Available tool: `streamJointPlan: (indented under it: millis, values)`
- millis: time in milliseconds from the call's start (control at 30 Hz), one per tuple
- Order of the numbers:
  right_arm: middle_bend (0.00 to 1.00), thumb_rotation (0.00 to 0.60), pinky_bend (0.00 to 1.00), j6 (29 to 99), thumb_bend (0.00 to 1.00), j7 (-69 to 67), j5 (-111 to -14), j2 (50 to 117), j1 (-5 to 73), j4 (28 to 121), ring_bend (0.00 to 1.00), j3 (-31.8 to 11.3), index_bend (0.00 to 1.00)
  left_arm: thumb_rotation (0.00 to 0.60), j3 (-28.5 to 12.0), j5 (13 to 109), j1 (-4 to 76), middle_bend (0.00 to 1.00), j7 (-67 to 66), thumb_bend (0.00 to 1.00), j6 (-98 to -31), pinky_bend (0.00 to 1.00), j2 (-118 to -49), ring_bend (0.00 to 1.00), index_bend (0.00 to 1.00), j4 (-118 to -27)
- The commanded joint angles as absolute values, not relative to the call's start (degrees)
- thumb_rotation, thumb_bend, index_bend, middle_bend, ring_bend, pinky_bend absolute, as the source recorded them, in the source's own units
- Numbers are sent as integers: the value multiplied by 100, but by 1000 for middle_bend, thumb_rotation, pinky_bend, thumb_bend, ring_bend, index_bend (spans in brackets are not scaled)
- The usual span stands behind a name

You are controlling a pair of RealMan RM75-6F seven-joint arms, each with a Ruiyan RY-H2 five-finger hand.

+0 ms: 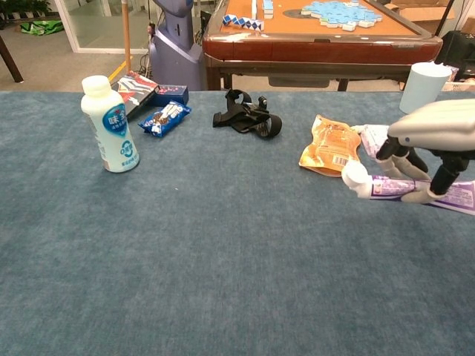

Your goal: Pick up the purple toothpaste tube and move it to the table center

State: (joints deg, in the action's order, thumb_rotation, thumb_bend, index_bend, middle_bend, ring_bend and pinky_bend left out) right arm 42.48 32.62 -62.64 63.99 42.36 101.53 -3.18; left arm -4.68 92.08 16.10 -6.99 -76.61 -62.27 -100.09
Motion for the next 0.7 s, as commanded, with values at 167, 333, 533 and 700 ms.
streamJointPlan:
  millis: [167, 333, 533, 700]
  values:
    - [764, 600, 340, 3373, 870, 3174, -5381, 5628, 5159, 10844, 608, -608, 809, 600, -656, 9586, 2318, 285, -335, 213, -7072, 619, -6069, 410, 22, -9808]
    - [794, 600, 375, 3138, 893, 3209, -4794, 5664, 5754, 10845, 646, -589, 846, 600, -577, 9874, 2844, 586, 22, 280, -6487, 829, -6059, 617, 63, -9696]
    - [814, 600, 418, 3030, 926, 3270, -4146, 5998, 6442, 10621, 694, -391, 868, 600, -474, 10173, 3417, 696, 160, 362, -5886, 865, -6111, 705, 66, -9692]
    - [837, 600, 452, 3072, 985, 3194, -3824, 6411, 6836, 10346, 730, -298, 893, 600, -456, 10271, 3803, 748, 200, 428, -5542, 889, -6241, 751, 65, -9789]
